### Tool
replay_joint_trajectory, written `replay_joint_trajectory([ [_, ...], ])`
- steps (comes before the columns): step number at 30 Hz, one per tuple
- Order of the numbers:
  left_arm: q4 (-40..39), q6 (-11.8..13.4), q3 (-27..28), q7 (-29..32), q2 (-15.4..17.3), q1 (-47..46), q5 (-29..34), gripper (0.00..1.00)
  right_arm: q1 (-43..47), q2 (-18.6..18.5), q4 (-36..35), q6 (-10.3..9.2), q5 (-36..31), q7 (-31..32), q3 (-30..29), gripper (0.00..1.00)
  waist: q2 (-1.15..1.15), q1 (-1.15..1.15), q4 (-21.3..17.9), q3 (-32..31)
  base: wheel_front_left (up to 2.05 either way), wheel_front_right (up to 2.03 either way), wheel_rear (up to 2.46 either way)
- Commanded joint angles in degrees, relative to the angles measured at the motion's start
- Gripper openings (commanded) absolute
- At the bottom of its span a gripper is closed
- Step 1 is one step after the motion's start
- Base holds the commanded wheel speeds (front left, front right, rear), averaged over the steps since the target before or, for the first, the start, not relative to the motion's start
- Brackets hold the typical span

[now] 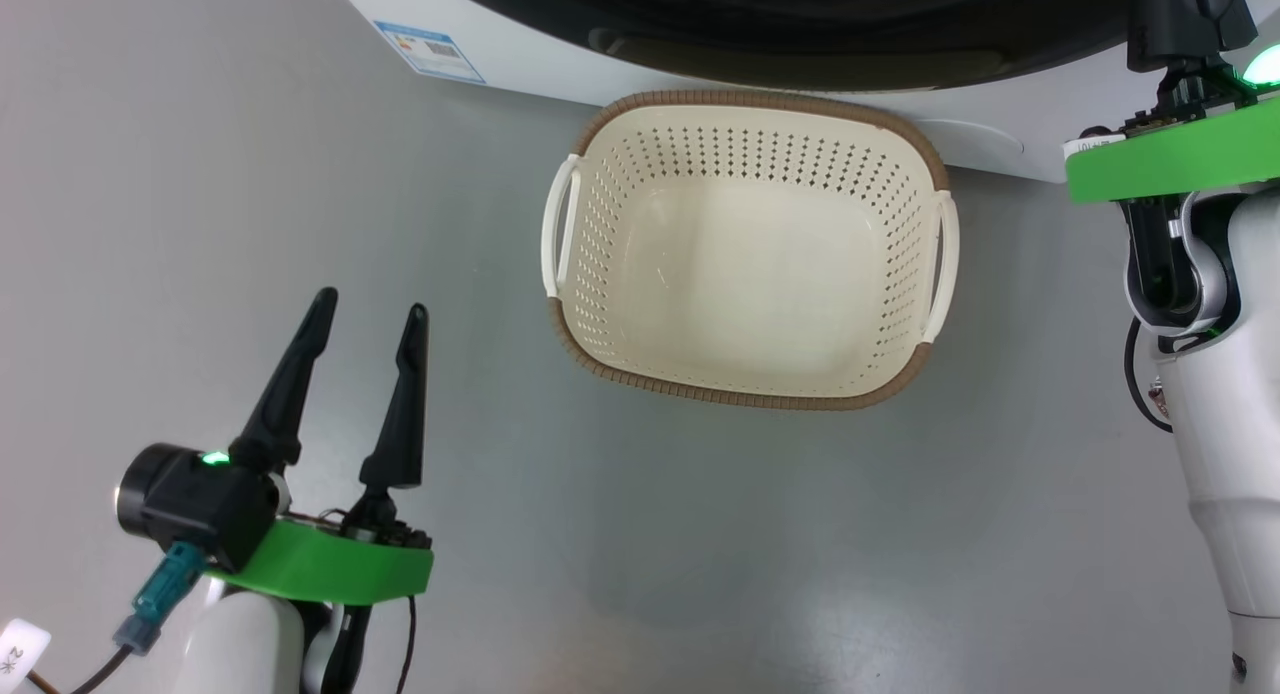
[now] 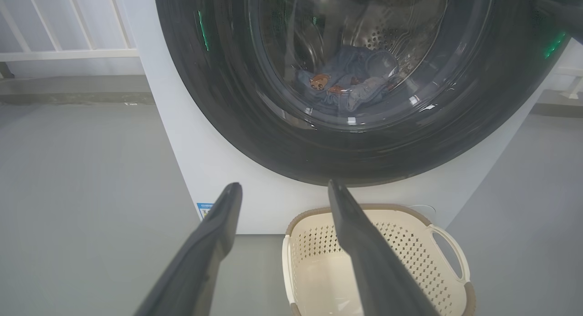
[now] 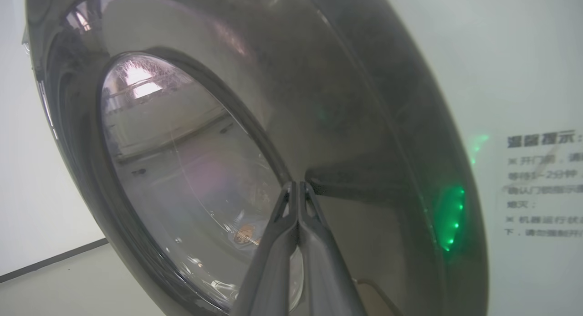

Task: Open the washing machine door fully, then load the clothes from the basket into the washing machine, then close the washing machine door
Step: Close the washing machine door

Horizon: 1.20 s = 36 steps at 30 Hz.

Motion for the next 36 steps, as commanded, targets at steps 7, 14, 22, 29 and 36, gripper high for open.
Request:
replay_joint_trajectory([
  [7, -0.45, 0.04, 1.58, -0.36, 2.38, -0.13, -0.6, 1.0, -0.26, 0.97, -0.65, -0.52, -0.28, -0.25, -0.13, 0.0, 0.0, 0.0, -0.33, -1.84, 0.0, 0.0, 0.0],
  [14, 1.2, 0.04, 2.3, -0.36, 3.09, 1.32, -0.81, 1.0, 5.13, 2.23, -0.83, -0.52, 0.31, -0.25, 1.7, 0.0, 0.0, 0.0, -1.63, -5.68, 0.0, 0.0, 0.0],
  [22, 2.03, 0.04, 3.76, -0.36, 4.72, 4.01, -0.83, 1.0, 13.03, 3.11, -1.29, -0.52, 1.1, -0.25, 3.04, 0.92, 0.0, 0.0, -4.48, -11.32, 0.0, 0.0, 0.0],
  [29, 2.53, 0.04, 4.38, -0.36, 6.1, 5.86, -0.82, 1.0, 18.73, 3.58, -1.72, -0.52, 1.37, -0.25, 2.6, 1.0, 0.0, 0.0, -6.89, -15.48, 0.0, 0.0, 0.0],
  [36, 3.14, 0.04, 5.05, -0.36, 7.33, 8.32, -1.09, 1.0, 24.67, 4.07, -1.71, -0.52, 1.34, -0.25, 2.33, 1.0, 0.0, 0.0, -10.02, -20.24, 0.0, 0.0, 0.0],
])
